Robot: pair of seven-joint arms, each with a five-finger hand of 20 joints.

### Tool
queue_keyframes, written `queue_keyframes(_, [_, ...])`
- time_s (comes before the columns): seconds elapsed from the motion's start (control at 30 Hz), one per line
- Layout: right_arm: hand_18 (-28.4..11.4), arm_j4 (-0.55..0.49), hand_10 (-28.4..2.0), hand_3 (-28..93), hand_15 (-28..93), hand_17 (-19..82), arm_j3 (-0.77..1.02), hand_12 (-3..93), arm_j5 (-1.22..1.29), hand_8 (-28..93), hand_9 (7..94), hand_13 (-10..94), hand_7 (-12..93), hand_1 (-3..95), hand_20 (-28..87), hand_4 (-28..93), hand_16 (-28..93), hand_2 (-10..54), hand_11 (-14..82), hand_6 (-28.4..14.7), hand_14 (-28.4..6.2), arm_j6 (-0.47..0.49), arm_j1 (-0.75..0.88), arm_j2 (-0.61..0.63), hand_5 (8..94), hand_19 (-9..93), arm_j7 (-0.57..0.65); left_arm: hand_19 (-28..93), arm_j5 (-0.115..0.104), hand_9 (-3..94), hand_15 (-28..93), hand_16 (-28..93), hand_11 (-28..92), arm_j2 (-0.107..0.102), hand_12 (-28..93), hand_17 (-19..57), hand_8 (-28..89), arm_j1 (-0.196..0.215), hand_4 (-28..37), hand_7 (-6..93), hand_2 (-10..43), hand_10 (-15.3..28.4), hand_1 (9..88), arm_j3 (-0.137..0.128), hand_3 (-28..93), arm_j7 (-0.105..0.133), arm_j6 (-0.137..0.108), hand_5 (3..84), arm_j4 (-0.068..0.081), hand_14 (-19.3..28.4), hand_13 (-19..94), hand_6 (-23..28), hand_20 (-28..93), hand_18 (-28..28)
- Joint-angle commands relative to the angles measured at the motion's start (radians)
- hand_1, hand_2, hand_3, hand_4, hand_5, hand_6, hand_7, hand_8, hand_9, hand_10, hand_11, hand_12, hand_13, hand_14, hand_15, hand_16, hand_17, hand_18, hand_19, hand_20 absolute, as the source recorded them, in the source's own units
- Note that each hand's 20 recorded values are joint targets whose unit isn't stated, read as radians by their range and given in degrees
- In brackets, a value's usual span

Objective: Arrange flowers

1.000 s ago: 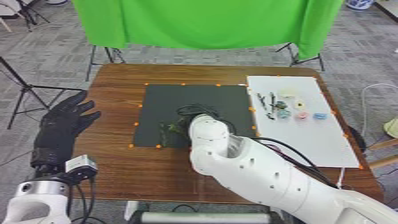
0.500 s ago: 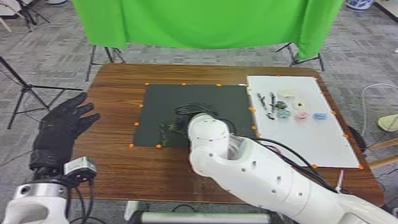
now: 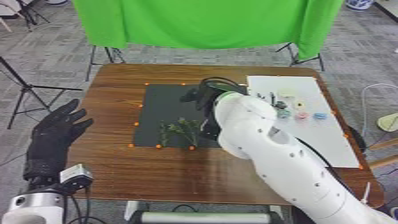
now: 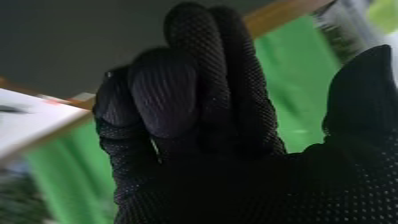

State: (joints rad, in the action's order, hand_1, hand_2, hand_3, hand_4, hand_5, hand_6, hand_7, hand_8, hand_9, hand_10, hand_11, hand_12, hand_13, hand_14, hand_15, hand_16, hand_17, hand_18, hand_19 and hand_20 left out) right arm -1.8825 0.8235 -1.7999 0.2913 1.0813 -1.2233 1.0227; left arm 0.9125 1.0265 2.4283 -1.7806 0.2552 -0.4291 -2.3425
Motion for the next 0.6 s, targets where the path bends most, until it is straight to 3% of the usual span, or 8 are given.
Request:
queue_keyframes(0.03, [-28.4, 0.095, -24.5, 79, 75, 38, 0.099, 17.1, 0.148, -12, 67.6, 67, 15, 14.5, 9, -23, 13, 4.9, 42.3, -10.6, -17.3, -0.099, -0.03, 0.182, 63.9, 91, 0.107, 57, -0.006, 31.8, 48, -10, 26, 0.008, 8, -10.1, -13, 0.028, -23.3, 18.2, 5.8, 17.5, 25.1, 0.009, 83, -0.002, -0.013, 35.7, -0.011, 24.5, 25, 8.3, -4, 23.0])
queue_keyframes(0.17, [-28.4, 0.163, -24.7, 80, 71, 36, 0.093, 15.0, 0.213, -12, 63.2, 64, 14, 16.3, 3, -23, 11, 2.7, 34.1, -10.8, -19.0, -0.17, -0.065, 0.234, 57.3, 85, 0.136, 57, 0.003, 31.8, 47, -10, 26, 0.008, 8, -10.1, -12, 0.019, -23.0, 17.8, 5.9, 17.6, 25.1, 0.009, 83, -0.011, -0.006, 35.7, -0.014, 24.7, 25, 8.4, -3, 23.0])
queue_keyframes(0.33, [-28.4, 0.181, -24.2, 80, 70, 35, 0.023, 14.4, 0.187, -12, 61.4, 63, 14, 18.0, -1, -24, 10, 1.5, 30.4, -10.9, -18.8, -0.229, -0.109, 0.326, 54.7, 84, 0.143, 57, 0.007, 31.9, 47, -9, 26, 0.006, 8, -10.2, -12, -0.011, -22.8, 17.3, 6.2, 17.8, 25.0, 0.028, 82, -0.025, 0.01, 35.8, -0.004, 24.7, 25, 8.5, -3, 23.0])
queue_keyframes(0.5, [-27.8, 0.216, -22.8, 80, 76, 38, -0.096, 16.1, 0.151, -11, 64.1, 68, 14, 19.5, -1, -24, 12, 0.7, 37.0, -10.4, -16.3, -0.303, -0.181, 0.396, 52.6, 89, 0.145, 57, 0.007, 32.5, 47, -9, 26, 0.002, 8, -10.2, -12, -0.03, -22.8, 17.2, 6.3, 18.1, 25.0, 0.041, 82, -0.025, 0.017, 35.7, 0.002, 24.8, 25, 8.5, -3, 23.1])
queue_keyframes(0.6, [-26.9, 0.232, -22.3, 79, 79, 41, -0.102, 16.4, 0.142, -11, 65.6, 70, 14, 19.8, 1, -25, 13, 0.4, 42.7, -9.8, -14.2, -0.287, -0.189, 0.397, 52.4, 93, 0.141, 57, 0.005, 32.6, 47, -9, 26, 0.0, 8, -10.2, -12, -0.029, -22.7, 17.2, 6.4, 18.1, 25.0, 0.04, 82, -0.017, 0.014, 35.7, 0.003, 24.8, 25, 8.5, -2, 23.0])
